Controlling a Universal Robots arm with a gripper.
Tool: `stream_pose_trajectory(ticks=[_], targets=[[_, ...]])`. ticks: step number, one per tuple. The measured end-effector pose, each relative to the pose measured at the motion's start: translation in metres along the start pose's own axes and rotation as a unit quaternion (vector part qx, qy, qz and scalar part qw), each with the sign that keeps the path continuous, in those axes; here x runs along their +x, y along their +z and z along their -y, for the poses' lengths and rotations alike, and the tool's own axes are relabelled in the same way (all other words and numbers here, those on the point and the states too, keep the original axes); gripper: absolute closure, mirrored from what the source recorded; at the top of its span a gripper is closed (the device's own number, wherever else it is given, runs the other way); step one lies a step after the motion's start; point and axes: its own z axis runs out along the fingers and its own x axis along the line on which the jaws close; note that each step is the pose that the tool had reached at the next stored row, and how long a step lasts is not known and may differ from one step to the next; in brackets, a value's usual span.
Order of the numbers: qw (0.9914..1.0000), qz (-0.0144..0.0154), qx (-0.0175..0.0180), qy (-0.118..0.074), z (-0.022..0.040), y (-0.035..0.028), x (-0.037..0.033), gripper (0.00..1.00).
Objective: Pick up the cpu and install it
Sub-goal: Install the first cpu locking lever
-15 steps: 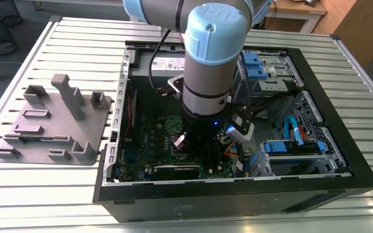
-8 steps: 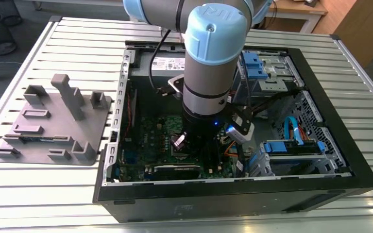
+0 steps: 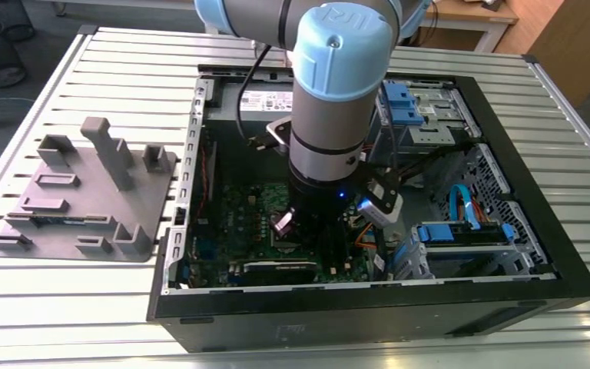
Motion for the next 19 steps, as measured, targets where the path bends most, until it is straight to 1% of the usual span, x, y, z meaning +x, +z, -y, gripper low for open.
stream_pose_trajectory(ticks=[3, 7, 9, 12, 15, 19], targets=[[0.99998, 0.0017, -0.0034, 0.005, 0.0002, -0.0016, 0.0002, 0.89], [0.99987, 0.0053, -0.0098, 0.012, 0.0004, -0.0026, 0.0002, 0.89], [0.99973, 0.0063, -0.012, 0.019, 0.0004, -0.003, 0.0002, 0.89], [0.99947, 0.0066, -0.0135, 0.029, 0.0005, -0.0032, 0.0001, 0.89], [0.99919, 0.0062, -0.0136, 0.037, 0.0008, -0.0066, 0.0003, 0.89], [0.9987, 0.0056, -0.0135, 0.049, 0.0014, -0.007, 0.0006, 0.89]])
